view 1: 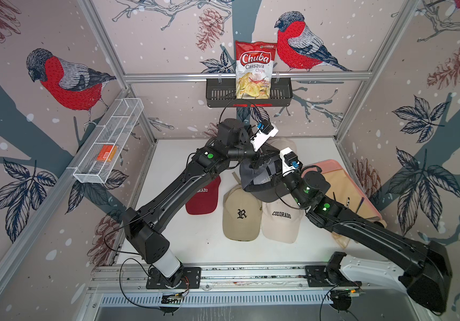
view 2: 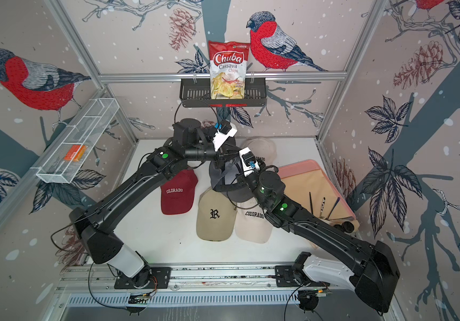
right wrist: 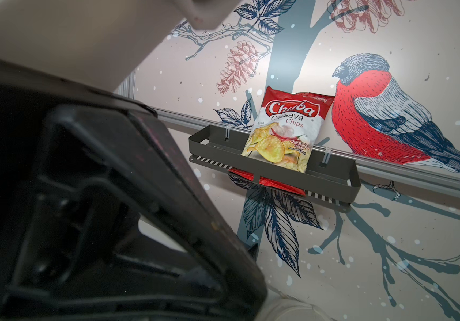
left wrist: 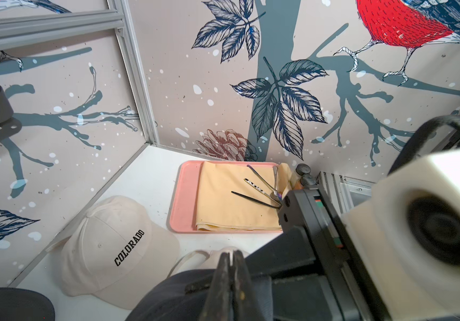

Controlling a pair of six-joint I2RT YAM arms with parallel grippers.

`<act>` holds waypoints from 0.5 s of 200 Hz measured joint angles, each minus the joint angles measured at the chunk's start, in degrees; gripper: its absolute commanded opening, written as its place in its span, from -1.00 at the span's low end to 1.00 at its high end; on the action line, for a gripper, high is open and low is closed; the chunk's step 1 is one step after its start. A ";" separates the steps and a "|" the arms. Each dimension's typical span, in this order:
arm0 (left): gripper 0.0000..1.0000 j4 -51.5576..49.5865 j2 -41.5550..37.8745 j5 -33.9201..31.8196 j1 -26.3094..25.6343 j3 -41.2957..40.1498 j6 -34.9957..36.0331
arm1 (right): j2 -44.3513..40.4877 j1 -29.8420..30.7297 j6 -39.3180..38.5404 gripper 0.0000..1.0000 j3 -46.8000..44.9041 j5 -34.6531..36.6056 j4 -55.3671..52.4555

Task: Open the adjustable buckle of the baseball cap
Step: Open the adjustable buckle on the baseball cap.

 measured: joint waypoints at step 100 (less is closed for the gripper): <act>-1.00 9.05 -7.21 -1.27 -0.11 -9.49 -2.95 | -1.92 -3.23 6.71 -1.00 -0.31 -1.62 -2.05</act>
